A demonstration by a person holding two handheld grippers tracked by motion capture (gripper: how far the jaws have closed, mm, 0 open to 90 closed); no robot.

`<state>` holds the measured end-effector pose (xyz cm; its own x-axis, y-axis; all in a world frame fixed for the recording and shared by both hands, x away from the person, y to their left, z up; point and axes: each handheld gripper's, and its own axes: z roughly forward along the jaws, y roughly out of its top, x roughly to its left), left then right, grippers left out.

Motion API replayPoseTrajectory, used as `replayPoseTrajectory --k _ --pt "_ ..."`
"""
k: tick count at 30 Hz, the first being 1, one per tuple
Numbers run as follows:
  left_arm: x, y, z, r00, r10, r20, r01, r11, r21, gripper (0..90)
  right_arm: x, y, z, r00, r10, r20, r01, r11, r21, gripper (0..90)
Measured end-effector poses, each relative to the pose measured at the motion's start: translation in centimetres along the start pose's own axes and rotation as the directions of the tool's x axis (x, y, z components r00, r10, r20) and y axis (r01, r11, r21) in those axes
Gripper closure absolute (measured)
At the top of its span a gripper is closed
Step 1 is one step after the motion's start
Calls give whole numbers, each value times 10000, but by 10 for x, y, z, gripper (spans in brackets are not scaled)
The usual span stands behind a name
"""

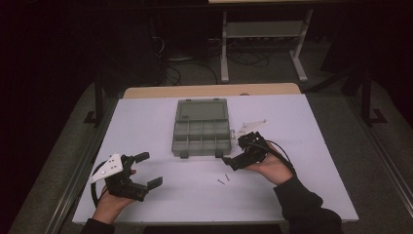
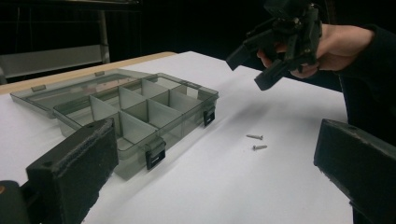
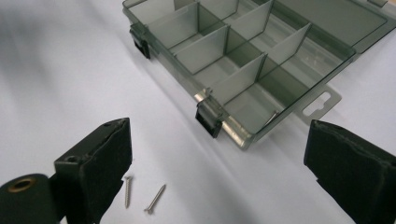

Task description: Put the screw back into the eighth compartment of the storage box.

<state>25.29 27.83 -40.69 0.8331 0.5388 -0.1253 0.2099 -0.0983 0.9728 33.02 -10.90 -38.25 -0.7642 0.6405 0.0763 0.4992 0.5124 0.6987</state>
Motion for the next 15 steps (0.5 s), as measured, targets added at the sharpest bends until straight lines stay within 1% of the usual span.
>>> replayPoseTrajectory --k 4,6,9,10,11,15 --pt "0 0 0 10000 25 -7 -25 10000 -10 0 3 -5 -2 9998 -120 -125 119 9999 -113 71" --pt "0 0 0 10000 25 -4 -25 10000 -5 0 6 -8 -2 9998 -56 -196 54 9999 -117 71" --pt "0 0 0 10000 -11 -5 11 10000 -27 0 8 -10 -2 9996 -144 -229 140 9997 -175 72" --pt "0 0 0 10000 -10 -4 10 10000 -25 0 9 -12 -2 9996 -85 -286 80 9998 -162 80" --pt "0 0 0 10000 -7 -5 7 10000 -28 0 10 -15 -1 9993 -102 -362 97 9998 -148 107" --pt "0 0 0 10000 15 -1 -15 10000 -35 0 13 -20 -1 9988 -147 -460 138 9997 -196 130"
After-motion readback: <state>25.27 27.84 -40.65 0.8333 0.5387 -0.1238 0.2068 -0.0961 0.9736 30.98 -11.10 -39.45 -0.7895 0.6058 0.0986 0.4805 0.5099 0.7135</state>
